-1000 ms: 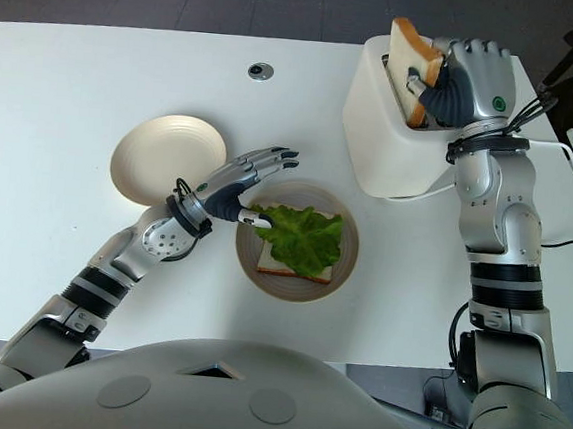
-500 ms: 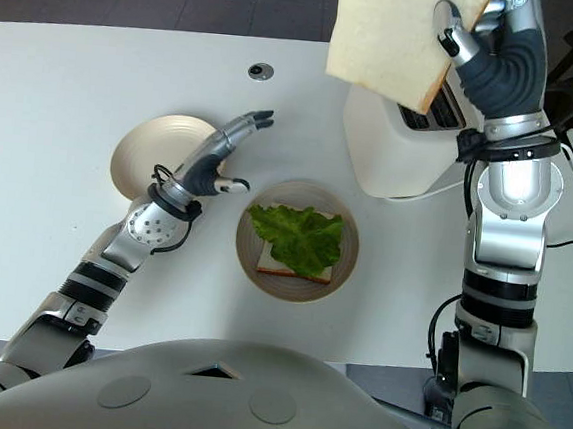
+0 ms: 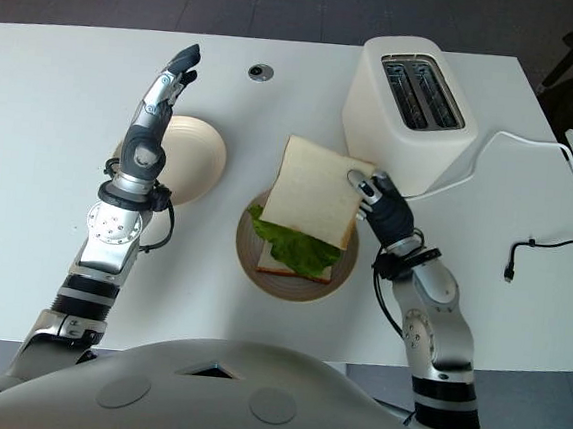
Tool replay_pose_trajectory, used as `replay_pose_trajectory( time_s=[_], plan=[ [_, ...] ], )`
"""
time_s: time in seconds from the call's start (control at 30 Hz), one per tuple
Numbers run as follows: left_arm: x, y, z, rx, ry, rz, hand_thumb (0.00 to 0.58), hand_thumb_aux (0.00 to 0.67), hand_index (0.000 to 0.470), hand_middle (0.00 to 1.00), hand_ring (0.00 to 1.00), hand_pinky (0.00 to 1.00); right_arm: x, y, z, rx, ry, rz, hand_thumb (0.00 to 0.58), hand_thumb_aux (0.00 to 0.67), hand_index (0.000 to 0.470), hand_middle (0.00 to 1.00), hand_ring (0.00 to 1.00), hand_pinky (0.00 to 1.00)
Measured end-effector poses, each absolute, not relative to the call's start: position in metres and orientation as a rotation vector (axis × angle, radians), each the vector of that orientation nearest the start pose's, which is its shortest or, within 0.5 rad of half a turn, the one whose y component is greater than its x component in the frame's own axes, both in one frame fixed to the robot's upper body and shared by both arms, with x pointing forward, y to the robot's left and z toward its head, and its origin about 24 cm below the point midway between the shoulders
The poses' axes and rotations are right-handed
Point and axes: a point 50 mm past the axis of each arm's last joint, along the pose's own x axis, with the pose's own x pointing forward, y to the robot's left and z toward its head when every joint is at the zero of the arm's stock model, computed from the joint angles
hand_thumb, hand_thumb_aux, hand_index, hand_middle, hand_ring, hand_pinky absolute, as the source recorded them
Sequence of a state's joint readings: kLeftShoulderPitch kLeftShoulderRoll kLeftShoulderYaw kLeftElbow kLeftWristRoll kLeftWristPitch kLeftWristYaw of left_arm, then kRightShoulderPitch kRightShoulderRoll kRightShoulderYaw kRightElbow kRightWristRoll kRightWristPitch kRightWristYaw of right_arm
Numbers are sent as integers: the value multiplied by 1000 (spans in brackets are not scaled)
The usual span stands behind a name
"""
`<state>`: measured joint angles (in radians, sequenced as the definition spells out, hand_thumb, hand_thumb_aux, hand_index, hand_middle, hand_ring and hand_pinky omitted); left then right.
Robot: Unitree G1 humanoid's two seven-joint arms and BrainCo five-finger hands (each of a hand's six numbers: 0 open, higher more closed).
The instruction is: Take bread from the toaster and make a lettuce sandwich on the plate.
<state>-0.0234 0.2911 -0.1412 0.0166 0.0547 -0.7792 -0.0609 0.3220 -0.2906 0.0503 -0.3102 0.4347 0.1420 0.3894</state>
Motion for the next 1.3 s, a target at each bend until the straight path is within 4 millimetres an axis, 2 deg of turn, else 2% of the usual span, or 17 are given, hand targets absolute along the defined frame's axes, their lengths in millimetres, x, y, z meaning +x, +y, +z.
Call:
replay_pose_trajectory(
  time_s=[0.07, 0.2, 0.27, 0.37, 0.47, 0.63, 0.67, 0.7, 0.73, 0.8, 0.83, 0.87, 1.1, 1.2, 1.3],
  plan=[
    [219, 143, 108, 271, -775, -390, 0, 0, 0, 0, 0, 0, 182, -170, 33, 154, 154, 455, 580, 670, 470, 1000, 1000, 1000],
    [195, 117, 104, 231, -791, -685, 0, 0, 0, 0, 0, 0, 178, -170, 24, 29, 150, 489, 580, 670, 470, 1000, 1000, 1000],
    [180, 104, 90, 322, -746, -888, 0, 0, 0, 0, 0, 0, 178, -167, 23, -23, 134, 511, 580, 670, 470, 1000, 1000, 1000],
    [154, 92, 50, 493, -585, -1195, 0, 0, 0, 0, 0, 0, 179, -165, 21, -106, 115, 521, 580, 670, 470, 1000, 1000, 1000],
    [147, 90, 35, 575, -529, -1295, 0, 0, 0, 0, 0, 0, 181, -162, 19, -172, 97, 518, 580, 670, 470, 1000, 1000, 1000],
    [157, 83, 26, 717, -569, -1299, 0, 0, 0, 0, 0, 0, 184, -162, 21, -265, 63, 485, 580, 670, 470, 1000, 1000, 1000],
    [157, 82, 25, 719, -575, -1293, 0, 0, 0, 0, 0, 0, 185, -162, 22, -283, 54, 480, 0, 0, 0, 1000, 1000, 1000],
    [158, 82, 24, 716, -579, -1290, 0, 0, 0, 0, 0, 0, 185, -163, 22, -303, 47, 478, 0, 0, 0, 996, 996, 996],
    [158, 82, 23, 713, -580, -1290, 0, 0, 0, 0, 0, 0, 185, -163, 23, -323, 43, 482, 0, 0, 0, 941, 941, 941],
    [159, 81, 22, 706, -583, -1291, 0, 0, 0, 0, 0, 0, 184, -163, 24, -368, 19, 477, 0, 0, 0, 408, 408, 408],
    [159, 81, 22, 704, -584, -1292, 0, 0, 0, 0, 0, 0, 184, -162, 25, -386, 10, 474, 0, 0, 0, 75, 75, 75],
    [159, 81, 21, 702, -586, -1296, 0, 0, 0, 0, 0, 0, 184, -162, 25, -405, 0, 469, 0, 0, 0, 0, 0, 0],
    [160, 81, 21, 693, -590, -1289, 0, 0, 0, 0, 0, 0, 189, -157, 39, -453, -147, 383, 0, 0, 0, 0, 0, 0],
    [161, 82, 18, 699, -567, -1290, 0, 0, 0, 0, 0, 0, 197, -153, 59, -417, -297, 321, 0, 0, 0, 0, 0, 0],
    [161, 82, 18, 699, -567, -1289, 0, 0, 0, 0, 0, 0, 202, -161, 74, -391, -390, 253, 0, 0, 0, 0, 0, 0]
  ],
)
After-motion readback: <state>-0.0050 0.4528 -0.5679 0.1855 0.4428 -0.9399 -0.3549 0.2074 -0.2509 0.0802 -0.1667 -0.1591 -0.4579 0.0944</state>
